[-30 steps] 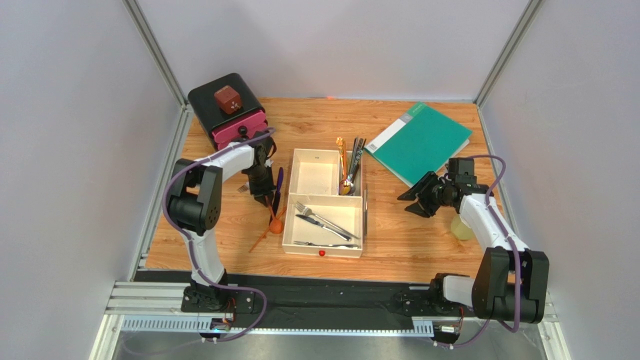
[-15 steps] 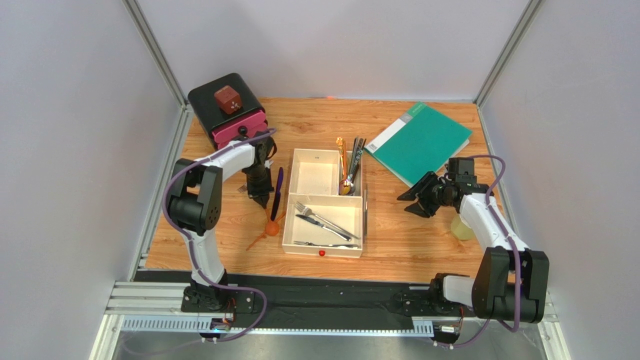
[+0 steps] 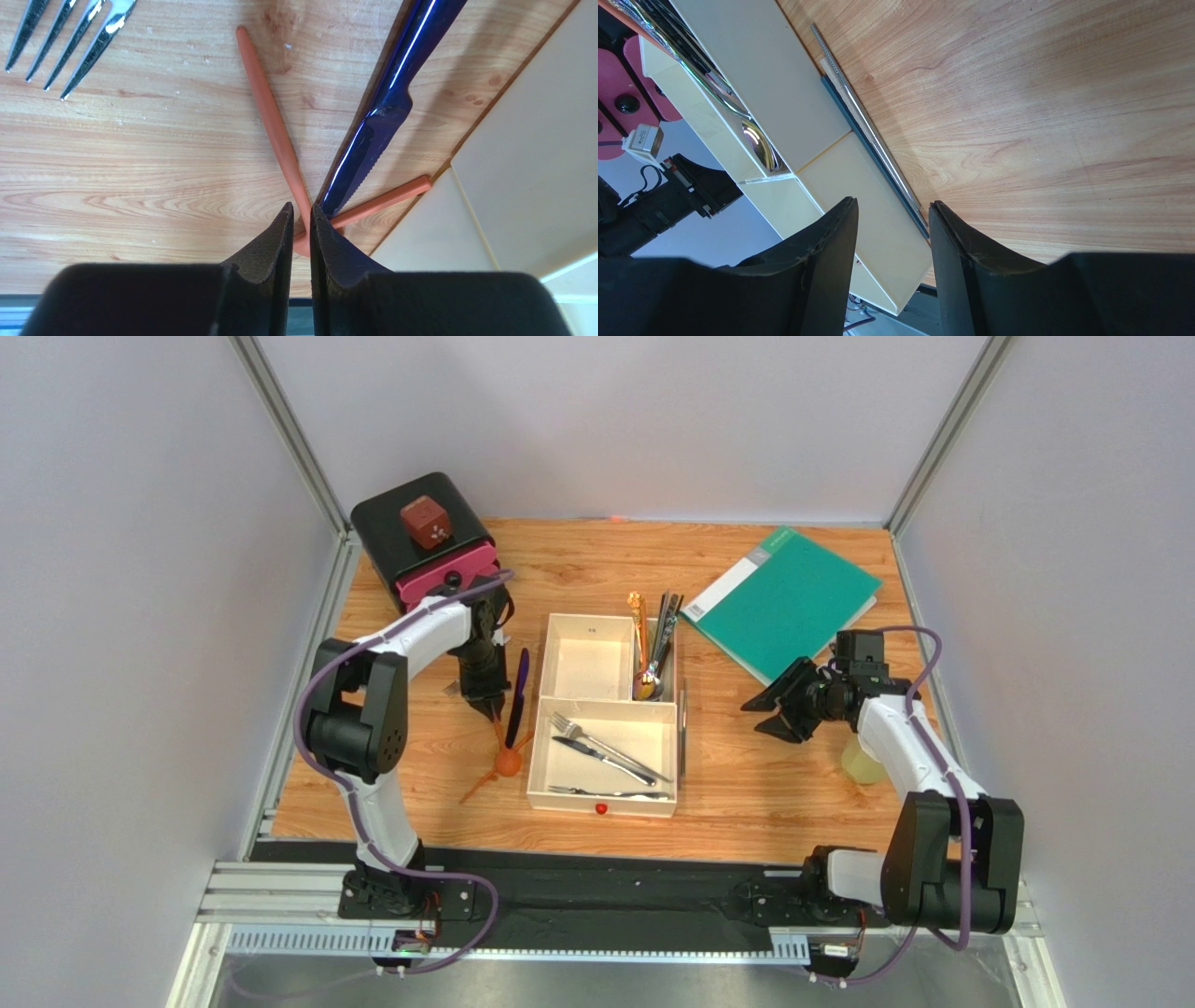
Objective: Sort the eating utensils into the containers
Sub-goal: Pick up the spoon from the center of the board.
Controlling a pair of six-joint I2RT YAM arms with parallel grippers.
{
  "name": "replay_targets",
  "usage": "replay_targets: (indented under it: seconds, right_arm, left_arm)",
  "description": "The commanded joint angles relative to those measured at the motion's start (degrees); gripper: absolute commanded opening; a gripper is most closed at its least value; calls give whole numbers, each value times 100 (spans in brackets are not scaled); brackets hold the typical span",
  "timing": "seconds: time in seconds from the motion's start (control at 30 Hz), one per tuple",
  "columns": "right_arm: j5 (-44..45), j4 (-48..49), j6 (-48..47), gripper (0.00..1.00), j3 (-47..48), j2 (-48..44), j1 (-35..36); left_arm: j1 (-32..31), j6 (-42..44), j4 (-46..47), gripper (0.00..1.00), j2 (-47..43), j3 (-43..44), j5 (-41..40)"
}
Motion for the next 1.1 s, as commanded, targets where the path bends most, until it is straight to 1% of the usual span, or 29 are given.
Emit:
replay_targets:
  seconds: [0.0,0.1,0.13,0.37,0.53,0.77,1.07]
  right_arm:
    - [-69,117,65,47,222,74,-23]
    - [-95,117,48,47,213,92,-23]
    - [-95,117,65,46,187,75,-23]
    - [-235,248,197,46,81,118,-23]
    - [-306,257,118,46,73,154,-23]
    - [-297,275,127,46,54,127,-23]
    - [-359,354,109,46,160,303,-32]
  left_arm:
    - [-3,31,-90,20,-283,-196,130]
    - [-3,-13,-11,21,-265,-354,156]
    - [-3,-22,33,24,-256,-433,165]
    - [-3,74,-37,25,112,-197,262]
    - [-3,57,-72,25,157,-29,350]
    - [-56,-49,-37,25,227,-187,429]
    - [-109,-31,-63,25,218,-398,288]
